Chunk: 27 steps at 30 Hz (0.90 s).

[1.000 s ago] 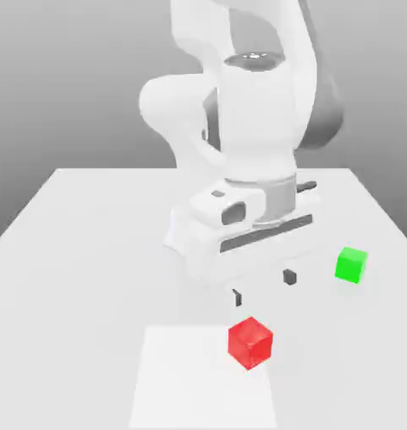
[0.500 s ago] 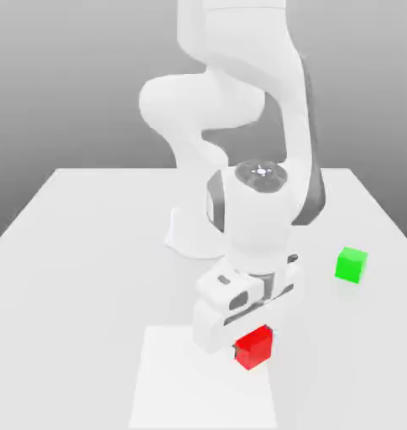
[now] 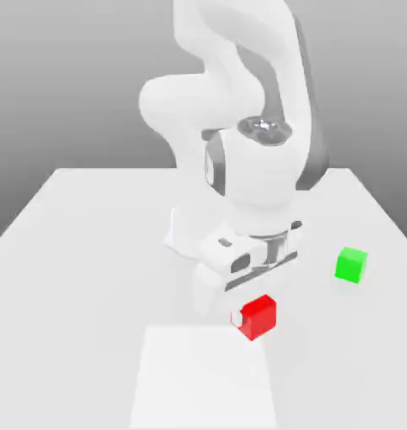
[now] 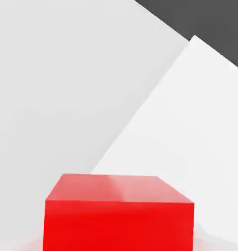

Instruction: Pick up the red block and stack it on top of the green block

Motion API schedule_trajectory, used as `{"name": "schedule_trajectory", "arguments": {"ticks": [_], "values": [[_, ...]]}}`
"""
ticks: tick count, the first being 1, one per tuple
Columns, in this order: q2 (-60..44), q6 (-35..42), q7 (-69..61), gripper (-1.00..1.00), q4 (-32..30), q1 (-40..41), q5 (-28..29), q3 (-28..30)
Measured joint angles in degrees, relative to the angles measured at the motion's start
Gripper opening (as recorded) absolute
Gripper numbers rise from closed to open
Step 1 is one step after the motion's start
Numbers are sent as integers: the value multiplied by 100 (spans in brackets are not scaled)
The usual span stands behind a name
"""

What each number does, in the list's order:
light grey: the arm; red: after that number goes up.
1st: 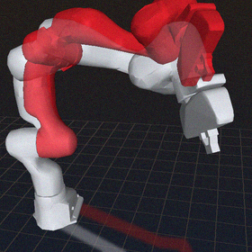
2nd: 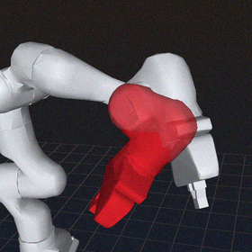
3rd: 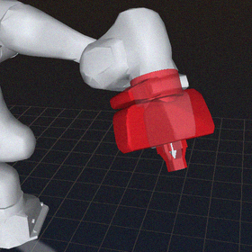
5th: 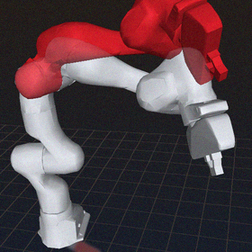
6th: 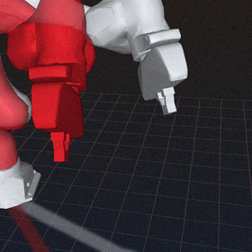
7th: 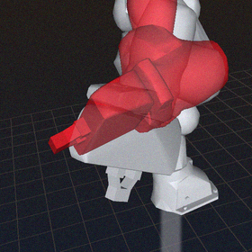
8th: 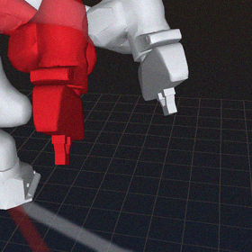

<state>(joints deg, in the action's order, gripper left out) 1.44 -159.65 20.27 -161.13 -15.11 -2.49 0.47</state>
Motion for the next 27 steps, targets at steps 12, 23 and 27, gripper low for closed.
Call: {"name": "schedule_trajectory", "arguments": {"ticks": [12,23,27], "values": [[615,348,736,-100,-210,-1495,-930,-921],[1139,604,1789,-100,-423,-2465,-1260,-1962],[1290,675,2237,-100,-508,-2768,-1285,-2367]]}}
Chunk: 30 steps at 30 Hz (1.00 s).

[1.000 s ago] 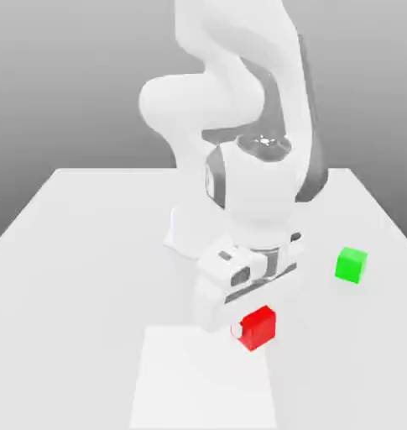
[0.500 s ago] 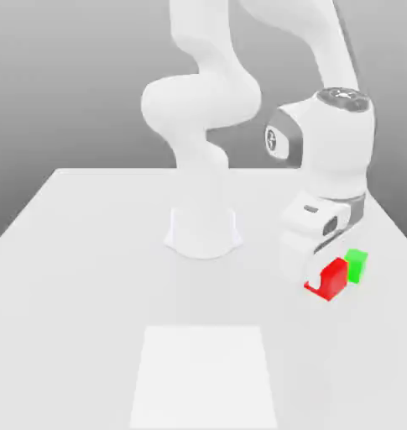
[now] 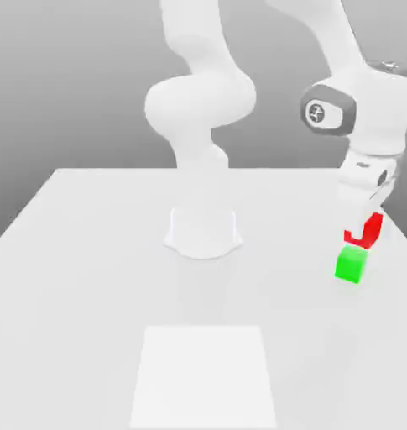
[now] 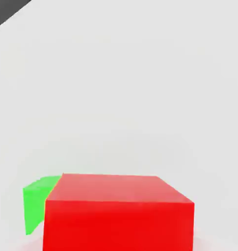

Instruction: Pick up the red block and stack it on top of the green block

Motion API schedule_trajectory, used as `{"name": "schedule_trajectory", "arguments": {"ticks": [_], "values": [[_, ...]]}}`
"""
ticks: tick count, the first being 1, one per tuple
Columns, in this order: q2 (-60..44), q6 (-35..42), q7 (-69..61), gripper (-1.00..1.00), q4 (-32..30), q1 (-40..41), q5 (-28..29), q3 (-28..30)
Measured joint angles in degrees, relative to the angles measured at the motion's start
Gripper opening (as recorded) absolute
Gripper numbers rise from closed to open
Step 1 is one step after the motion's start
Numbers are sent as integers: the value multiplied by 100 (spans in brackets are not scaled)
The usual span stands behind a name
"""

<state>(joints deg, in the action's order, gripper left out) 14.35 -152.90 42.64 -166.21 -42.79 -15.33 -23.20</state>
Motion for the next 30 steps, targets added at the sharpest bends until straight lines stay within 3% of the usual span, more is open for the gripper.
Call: {"name": "schedule_trajectory", "arguments": {"ticks": [7,30], "values": [[-26,-111,534,-100,-73,-124,176,-463],[-1210,-1188,1541,-100,-48,581,1649,-776]]}}
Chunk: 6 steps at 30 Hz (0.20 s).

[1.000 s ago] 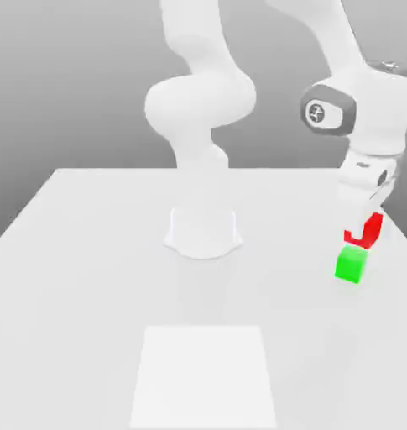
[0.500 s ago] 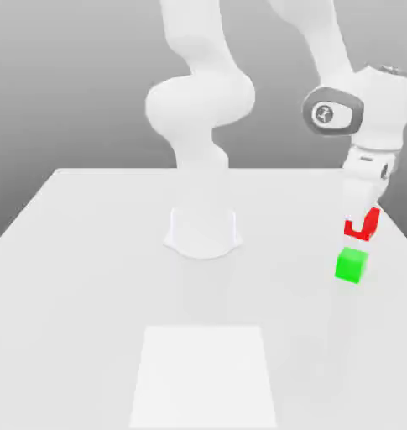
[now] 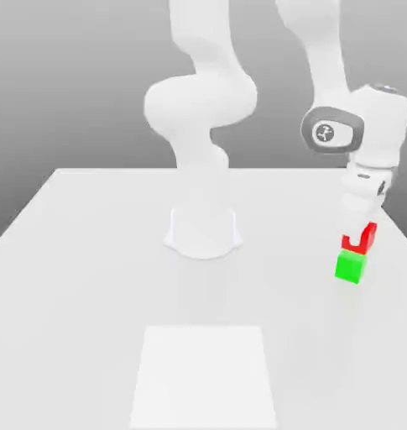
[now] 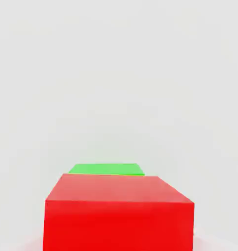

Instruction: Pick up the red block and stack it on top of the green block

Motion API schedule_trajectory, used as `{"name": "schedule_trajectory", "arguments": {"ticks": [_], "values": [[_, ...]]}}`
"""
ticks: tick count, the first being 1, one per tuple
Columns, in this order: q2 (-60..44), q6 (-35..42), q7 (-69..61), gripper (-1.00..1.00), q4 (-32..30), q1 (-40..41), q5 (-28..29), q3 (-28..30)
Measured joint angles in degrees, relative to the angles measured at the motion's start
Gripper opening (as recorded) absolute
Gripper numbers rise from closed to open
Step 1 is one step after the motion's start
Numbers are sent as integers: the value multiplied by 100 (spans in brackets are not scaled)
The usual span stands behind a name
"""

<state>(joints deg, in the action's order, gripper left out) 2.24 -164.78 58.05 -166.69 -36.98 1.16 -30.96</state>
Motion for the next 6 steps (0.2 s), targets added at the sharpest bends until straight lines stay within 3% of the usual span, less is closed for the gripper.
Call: {"name": "schedule_trajectory", "arguments": {"ticks": [6], "values": [[-321,-261,296,-100,6,46,410,63]]}}
